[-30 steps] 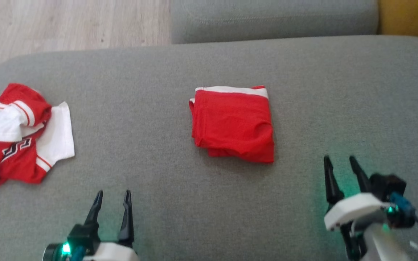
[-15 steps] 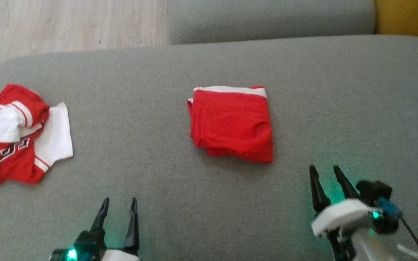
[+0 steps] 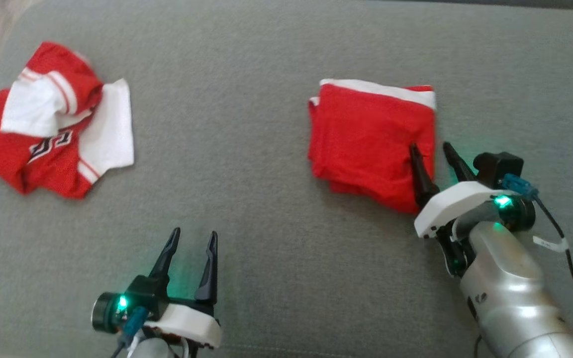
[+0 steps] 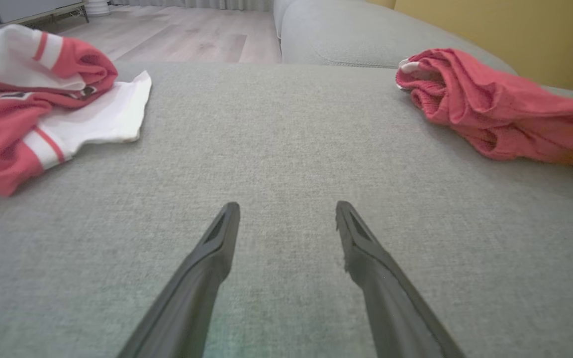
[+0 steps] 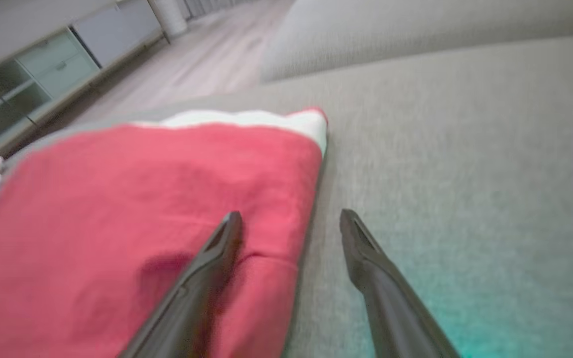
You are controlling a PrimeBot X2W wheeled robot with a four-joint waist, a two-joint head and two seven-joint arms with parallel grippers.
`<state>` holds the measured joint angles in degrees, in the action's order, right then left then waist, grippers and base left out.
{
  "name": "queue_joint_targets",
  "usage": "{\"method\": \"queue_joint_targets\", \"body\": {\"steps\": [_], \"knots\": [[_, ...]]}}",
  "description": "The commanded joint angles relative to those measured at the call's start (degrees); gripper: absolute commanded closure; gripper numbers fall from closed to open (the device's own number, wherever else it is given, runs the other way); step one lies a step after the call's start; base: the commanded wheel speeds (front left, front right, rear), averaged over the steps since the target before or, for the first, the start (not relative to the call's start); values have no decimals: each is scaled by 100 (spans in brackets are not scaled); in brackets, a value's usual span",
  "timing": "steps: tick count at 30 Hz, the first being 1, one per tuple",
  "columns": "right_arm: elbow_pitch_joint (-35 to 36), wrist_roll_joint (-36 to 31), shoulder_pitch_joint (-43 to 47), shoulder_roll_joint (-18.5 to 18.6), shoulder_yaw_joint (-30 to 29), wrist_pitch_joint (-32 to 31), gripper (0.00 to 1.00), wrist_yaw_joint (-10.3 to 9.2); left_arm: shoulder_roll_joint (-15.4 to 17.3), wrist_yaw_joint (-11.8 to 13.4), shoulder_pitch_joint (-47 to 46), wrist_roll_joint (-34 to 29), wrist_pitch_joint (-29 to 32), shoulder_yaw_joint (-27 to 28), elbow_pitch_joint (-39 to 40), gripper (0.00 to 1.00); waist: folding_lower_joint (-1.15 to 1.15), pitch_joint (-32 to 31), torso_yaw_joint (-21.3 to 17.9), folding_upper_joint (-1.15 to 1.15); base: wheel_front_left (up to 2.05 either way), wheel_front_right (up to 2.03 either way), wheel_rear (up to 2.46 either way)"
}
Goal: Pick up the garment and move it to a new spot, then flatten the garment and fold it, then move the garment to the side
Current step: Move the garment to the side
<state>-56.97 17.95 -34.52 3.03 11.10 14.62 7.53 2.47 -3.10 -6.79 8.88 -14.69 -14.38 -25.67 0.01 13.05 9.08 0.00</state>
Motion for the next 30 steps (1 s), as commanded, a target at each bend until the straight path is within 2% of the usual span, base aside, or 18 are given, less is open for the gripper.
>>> {"method": "queue_joint_targets", "body": {"steps": [1, 3, 4, 5, 6, 9, 12, 13, 15, 16, 24, 30], "knots": [[-62, -71, -169, -15, 84, 34, 0, -4, 41, -9, -174, 32, -30, 119, 128, 0, -1, 188, 207, 0, 0, 0, 0], [-369, -108, -252, -15, 38, 35, 3, -4, 41, -2, -198, 65, -30, 87, 124, 0, -1, 232, 244, 0, 0, 0, 0], [-443, -111, -272, -15, 41, 35, 38, -4, 41, -1, -208, 76, -30, 80, 122, 0, -1, 242, 250, 0, 0, 0, 0], [-459, -80, -279, -15, 41, 36, 91, -4, 41, -1, -215, 81, -30, 79, 118, 0, -1, 253, 243, 0, 0, 0, 0], [-404, -47, -283, -15, 29, 36, 100, -4, 41, -3, -220, 81, -30, 87, 114, 0, -1, 256, 212, 0, 0, 0, 0], [-134, -11, -222, -15, 2, 37, 100, -4, 41, -22, -212, 47, -30, 138, 115, 0, -1, 196, -9, 0, 0, 0, 0], [143, 48, -128, -15, 18, 37, 100, -4, 41, -52, -199, -42, -30, 231, 124, 0, -1, 104, -411, 0, 0, 0, 0], [312, 108, -77, -15, 59, 37, 100, -4, 41, -85, -219, -122, -30, 290, 148, 0, -1, 68, -752, 0, 0, 0, 0], [446, 168, -39, -15, 130, 37, 100, -4, 41, -130, -268, -223, -30, 333, 180, 0, -1, 55, -1152, 0, 0, 0, 0], [446, 168, -39, -15, 130, 37, 100, -4, 41, -130, -268, -223, -30, 333, 180, 0, -1, 55, -1152, 0, 0, 0, 0], [702, 697, 141, -15, 701, 38, 100, -4, 53, -320, -539, -485, -30, 264, 141, 0, -1, 75, -2760, 0, 0, 0, 0], [821, 925, 261, -15, 870, 38, 100, -4, 76, -390, -638, -558, -30, 91, 97, 0, -1, 203, -3340, 0, 0, 0, 0]]}}
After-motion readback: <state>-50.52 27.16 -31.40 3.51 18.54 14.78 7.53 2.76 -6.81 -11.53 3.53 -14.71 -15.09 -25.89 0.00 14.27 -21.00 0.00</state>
